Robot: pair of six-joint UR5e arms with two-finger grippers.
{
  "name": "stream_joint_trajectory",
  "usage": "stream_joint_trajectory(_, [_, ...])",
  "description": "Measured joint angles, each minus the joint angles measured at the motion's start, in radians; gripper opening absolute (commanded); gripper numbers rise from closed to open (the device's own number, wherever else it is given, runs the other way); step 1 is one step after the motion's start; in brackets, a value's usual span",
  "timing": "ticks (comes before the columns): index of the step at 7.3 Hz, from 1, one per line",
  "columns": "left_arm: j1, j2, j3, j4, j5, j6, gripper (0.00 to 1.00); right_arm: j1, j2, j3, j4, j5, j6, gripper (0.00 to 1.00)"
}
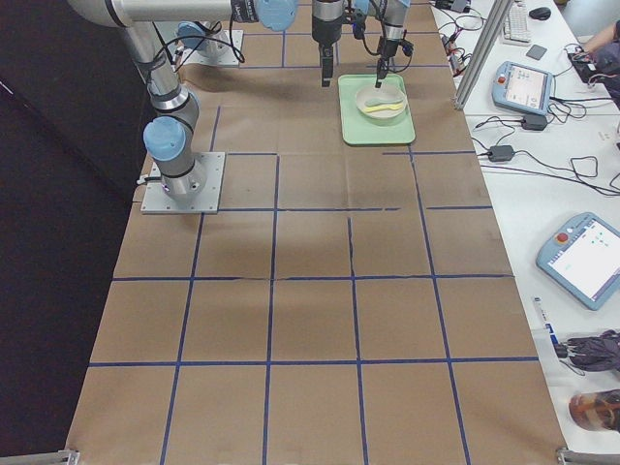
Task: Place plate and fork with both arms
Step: 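Carry the plate with the left gripper onto the light-green tray, then open the left gripper and lift it away while the right gripper moves toward the tray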
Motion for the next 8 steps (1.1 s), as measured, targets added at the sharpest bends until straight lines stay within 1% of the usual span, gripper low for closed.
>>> stream_joint_trajectory(1, [-0.001,0.005,0.003,-0.019,0.018,0.006,0.03,0.0,0.0,0.0,0.0,0.0,0.0,1.0])
stream_joint_trajectory(2, [-0.003,0.006,0.006,-0.03,0.03,0.01,0.07,0.0,0.0,0.001,0.0,0.0,0.0,1.0])
stream_joint_trajectory(3, [-0.003,0.005,0.009,-0.035,0.035,0.011,0.25,0.0,0.0,0.001,0.001,0.0,0.0,1.0])
stream_joint_trajectory(4, [-0.004,0.004,0.009,-0.036,0.038,0.012,0.87,0.0,0.0,0.001,0.002,-0.001,0.0,1.0])
stream_joint_trajectory(5, [-0.004,0.004,0.009,-0.037,0.038,0.011,0.99,0.0,0.0,0.001,0.002,-0.001,0.0,1.0])
stream_joint_trajectory(7, [-0.007,0.029,0.002,-0.073,0.045,0.004,0.99,0.0,0.0,0.004,0.0,-0.003,0.0,1.0])
stream_joint_trajectory(8, [-0.01,0.073,-0.001,-0.129,0.073,0.001,0.99,0.0,0.0,0.006,-0.003,-0.005,-0.001,1.0])
